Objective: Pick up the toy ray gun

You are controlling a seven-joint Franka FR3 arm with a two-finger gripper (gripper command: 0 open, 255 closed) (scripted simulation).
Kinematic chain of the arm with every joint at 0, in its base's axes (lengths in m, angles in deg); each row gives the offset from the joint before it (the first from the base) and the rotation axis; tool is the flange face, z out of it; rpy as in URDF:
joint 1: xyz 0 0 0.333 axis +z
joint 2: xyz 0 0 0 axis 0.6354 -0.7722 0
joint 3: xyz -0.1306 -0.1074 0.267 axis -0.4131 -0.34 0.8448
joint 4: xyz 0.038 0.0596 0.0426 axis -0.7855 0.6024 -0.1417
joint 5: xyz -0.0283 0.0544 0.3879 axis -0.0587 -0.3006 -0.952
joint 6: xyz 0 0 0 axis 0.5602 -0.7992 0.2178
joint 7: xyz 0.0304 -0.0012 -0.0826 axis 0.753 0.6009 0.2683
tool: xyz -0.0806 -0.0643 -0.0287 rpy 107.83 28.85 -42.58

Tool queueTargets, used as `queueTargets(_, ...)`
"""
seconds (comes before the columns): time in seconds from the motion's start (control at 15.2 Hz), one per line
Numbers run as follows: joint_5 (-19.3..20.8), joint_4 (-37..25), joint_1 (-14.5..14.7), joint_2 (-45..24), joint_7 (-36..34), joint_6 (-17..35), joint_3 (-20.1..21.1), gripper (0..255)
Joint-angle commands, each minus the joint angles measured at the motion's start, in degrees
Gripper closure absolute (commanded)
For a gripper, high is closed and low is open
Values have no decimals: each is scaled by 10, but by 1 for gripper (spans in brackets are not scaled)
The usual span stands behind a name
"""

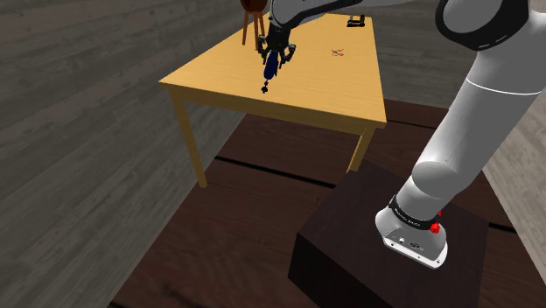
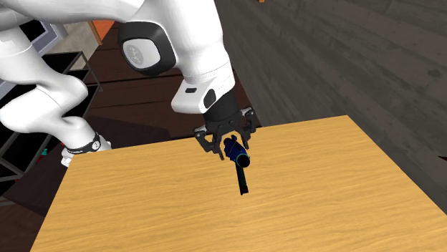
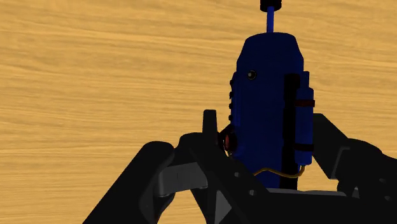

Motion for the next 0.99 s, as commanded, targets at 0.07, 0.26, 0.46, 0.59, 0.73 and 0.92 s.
queueTargets(0.07, 0, -1, 0, -2, 0, 1, 0, 255)
queueTargets(0.26, 0, -1, 0, -2, 0, 1, 0, 255)
queueTargets(0.46, 0, -1, 0, -2, 0, 1, 0, 255)
queueTargets(0.59, 0, -5, 0, 1, 0, -6, 0, 255)
queueTargets(0.73, -1, -18, 0, 3, 2, -21, 0, 255)
queueTargets(0.92, -3, -39, 0, 5, 3, -43, 1, 255)
